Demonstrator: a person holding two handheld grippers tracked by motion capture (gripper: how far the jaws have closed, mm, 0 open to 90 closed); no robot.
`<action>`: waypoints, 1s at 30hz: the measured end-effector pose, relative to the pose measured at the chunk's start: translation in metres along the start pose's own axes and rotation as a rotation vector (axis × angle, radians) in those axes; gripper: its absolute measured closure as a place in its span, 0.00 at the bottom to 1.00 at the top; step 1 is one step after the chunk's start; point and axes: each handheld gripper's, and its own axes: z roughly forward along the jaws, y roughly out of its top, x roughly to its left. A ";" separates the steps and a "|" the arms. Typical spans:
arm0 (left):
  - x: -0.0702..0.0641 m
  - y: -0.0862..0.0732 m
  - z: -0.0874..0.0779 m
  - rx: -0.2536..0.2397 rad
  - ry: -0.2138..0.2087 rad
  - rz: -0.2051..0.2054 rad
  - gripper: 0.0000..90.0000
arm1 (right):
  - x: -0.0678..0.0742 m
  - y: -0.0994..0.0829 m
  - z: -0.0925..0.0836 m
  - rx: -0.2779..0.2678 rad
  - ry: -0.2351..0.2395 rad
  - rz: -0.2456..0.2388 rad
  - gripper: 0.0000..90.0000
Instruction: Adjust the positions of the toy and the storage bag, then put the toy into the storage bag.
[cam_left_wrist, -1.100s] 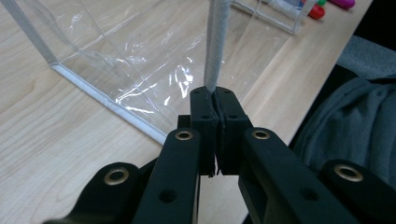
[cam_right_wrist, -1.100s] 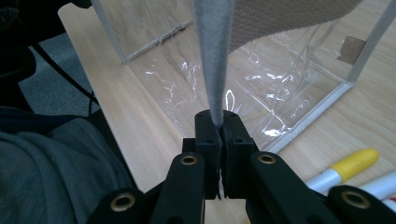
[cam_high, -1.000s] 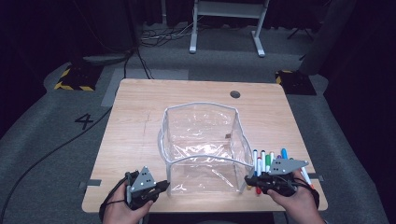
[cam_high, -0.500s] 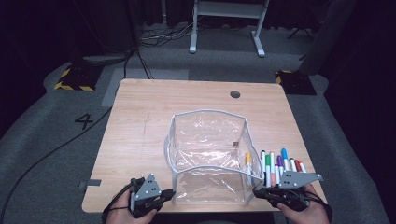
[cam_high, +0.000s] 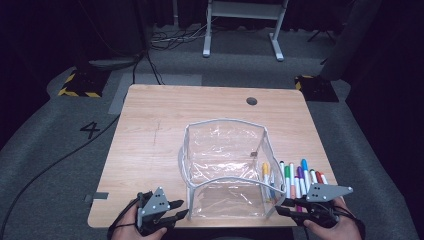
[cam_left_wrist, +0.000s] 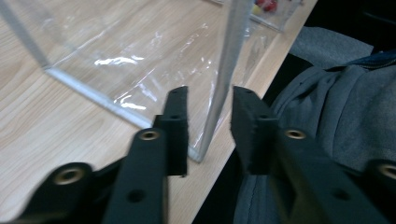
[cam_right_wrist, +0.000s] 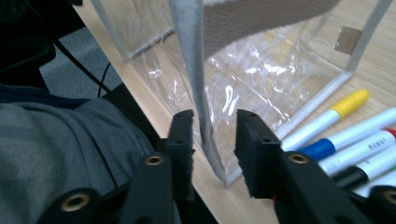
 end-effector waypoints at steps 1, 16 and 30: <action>0.002 -0.001 -0.003 0.001 0.006 -0.002 0.69 | -0.001 0.000 -0.003 0.002 -0.008 -0.003 0.71; 0.064 0.000 0.008 0.014 0.211 -0.074 0.46 | -0.060 -0.012 -0.051 -0.053 -0.235 0.118 0.59; 0.121 -0.026 0.048 0.033 0.303 -0.168 0.40 | -0.128 -0.066 -0.068 0.056 -0.459 0.296 0.64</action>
